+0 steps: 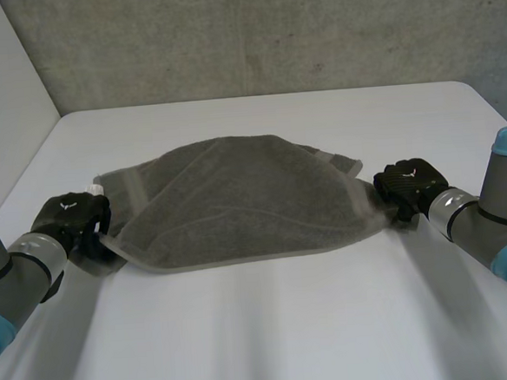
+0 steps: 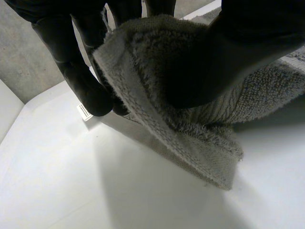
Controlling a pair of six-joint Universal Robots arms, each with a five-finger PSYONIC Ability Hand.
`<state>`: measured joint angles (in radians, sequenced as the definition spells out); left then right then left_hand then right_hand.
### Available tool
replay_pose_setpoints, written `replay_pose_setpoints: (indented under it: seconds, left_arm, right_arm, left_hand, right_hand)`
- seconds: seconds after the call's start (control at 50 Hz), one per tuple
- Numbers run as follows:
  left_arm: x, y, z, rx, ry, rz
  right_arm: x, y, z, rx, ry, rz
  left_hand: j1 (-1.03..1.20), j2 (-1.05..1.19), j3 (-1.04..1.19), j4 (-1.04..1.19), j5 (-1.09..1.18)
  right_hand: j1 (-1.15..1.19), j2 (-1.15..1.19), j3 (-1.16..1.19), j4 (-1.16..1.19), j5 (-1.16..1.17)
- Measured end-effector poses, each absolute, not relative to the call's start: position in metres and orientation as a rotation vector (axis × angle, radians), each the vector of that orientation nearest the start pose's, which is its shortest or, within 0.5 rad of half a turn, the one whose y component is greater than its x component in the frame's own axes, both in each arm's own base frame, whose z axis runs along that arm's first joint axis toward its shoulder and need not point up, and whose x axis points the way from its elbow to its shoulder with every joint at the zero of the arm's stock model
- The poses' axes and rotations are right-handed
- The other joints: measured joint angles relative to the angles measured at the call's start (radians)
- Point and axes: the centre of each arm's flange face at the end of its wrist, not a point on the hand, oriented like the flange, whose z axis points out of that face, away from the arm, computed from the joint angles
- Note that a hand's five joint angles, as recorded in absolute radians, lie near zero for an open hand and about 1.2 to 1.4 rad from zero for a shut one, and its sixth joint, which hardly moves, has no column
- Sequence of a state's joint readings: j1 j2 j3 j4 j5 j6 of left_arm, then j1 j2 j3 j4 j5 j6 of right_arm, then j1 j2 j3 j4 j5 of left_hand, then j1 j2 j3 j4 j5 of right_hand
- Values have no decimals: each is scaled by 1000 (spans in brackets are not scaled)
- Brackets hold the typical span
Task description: Fold the towel.
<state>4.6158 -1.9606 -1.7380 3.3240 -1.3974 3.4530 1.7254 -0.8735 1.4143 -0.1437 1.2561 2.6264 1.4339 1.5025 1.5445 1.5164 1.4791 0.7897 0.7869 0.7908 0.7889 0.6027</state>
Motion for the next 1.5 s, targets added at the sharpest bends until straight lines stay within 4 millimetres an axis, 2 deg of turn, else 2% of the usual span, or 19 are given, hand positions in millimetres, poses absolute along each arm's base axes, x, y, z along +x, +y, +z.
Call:
replay_pose_setpoints:
  seconds: [0.18, 0.22, 0.28, 0.38, 0.42, 0.58, 0.7, 0.76, 0.78, 0.84, 0.94, 1.0, 1.08, 1.14, 1.3, 1.34, 1.38, 1.44, 1.5]
  left_arm:
    - [-178, -311, 152, 679, 2520, -1788]
    - [-178, -311, 152, 679, 2521, -1787]
    - [-178, -311, 152, 679, 2520, -1788]
    - [-178, -312, 153, 678, 2516, -1792]
    - [-178, -312, 154, 677, 2512, -1798]
    - [-178, -315, 167, 666, 2472, -1847]
    - [-177, -314, 195, 639, 2388, -1952]
    - [-175, -311, 222, 603, 2312, -2050]
    - [-174, -311, 226, 597, 2299, -2066]
    - [-173, -307, 252, 559, 2219, -2164]
    - [-172, -300, 291, 527, 2084, -2300]
    - [-173, -298, 305, 527, 2038, -2339]
    - [-176, -301, 309, 541, 2032, -2342]
    - [-181, -308, 304, 573, 2066, -2309]
    - [-212, -340, 259, 765, 2178, -2089]
    - [-221, -355, 248, 798, 2169, -2053]
    - [-227, -364, 245, 805, 2150, -2053]
    - [-235, -378, 253, 787, 2093, -2103]
    - [-245, -390, 276, 730, 1997, -2229]
  right_arm:
    - [221, -356, 116, -1093, 2297, -1725]
    - [222, -355, 116, -1096, 2294, -1725]
    - [224, -354, 116, -1097, 2287, -1726]
    - [224, -355, 119, -1074, 2278, -1738]
    - [224, -356, 127, -1038, 2264, -1757]
    - [221, -356, 175, -882, 2175, -1849]
    - [219, -345, 227, -851, 2078, -1958]
    - [215, -332, 268, -853, 2006, -2051]
    - [214, -330, 274, -853, 1996, -2065]
    - [206, -318, 309, -843, 1950, -2151]
    - [187, -304, 351, -812, 1931, -2257]
    - [179, -300, 361, -805, 1952, -2274]
    - [174, -300, 362, -830, 1999, -2262]
    - [173, -305, 356, -879, 2048, -2234]
    - [190, -334, 314, -1074, 2162, -2073]
    - [198, -346, 300, -1107, 2178, -2036]
    - [202, -353, 293, -1116, 2182, -2029]
    - [208, -365, 294, -1107, 2158, -2084]
    - [213, -383, 309, -1040, 2059, -2277]
  left_hand:
    - [0, 0, 0, 0, 0]
    - [0, 0, 0, 0, 0]
    - [0, 0, 0, 0, 0]
    - [0, 0, 0, 0, 0]
    - [0, 0, 0, 0, 0]
    - [0, 0, 0, 0, 0]
    - [0, 0, 1, 0, 0]
    - [0, 0, 1, 0, 0]
    - [0, 0, 1, 0, 0]
    - [0, 0, 1, 0, 0]
    - [0, 0, 1, 0, 0]
    - [0, 0, 1, 0, 0]
    - [0, 0, 1, 0, 0]
    - [0, 0, 1, 0, 0]
    - [0, 9, 2, 11, 0]
    - [0, 9, 3, 11, 0]
    - [0, 9, 3, 11, 0]
    - [0, 9, 3, 11, 0]
    - [0, 9, 4, 11, 0]
  right_hand:
    - [38, 40, 37, 39, 45]
    - [114, 115, 107, 109, 117]
    - [492, 498, 474, 484, 501]
    - [531, 534, 526, 549, 550]
    - [531, 534, 526, 549, 550]
    - [531, 534, 531, 549, 550]
    - [531, 534, 531, 549, 550]
    - [531, 534, 531, 550, 550]
    - [531, 534, 532, 549, 550]
    - [531, 534, 540, 550, 550]
    - [531, 534, 540, 550, 550]
    - [531, 534, 541, 550, 550]
    - [531, 534, 541, 550, 550]
    - [531, 534, 541, 550, 550]
    - [531, 534, 545, 550, 550]
    - [531, 534, 545, 550, 550]
    - [531, 534, 545, 550, 550]
    - [531, 534, 545, 550, 550]
    - [532, 534, 546, 550, 550]
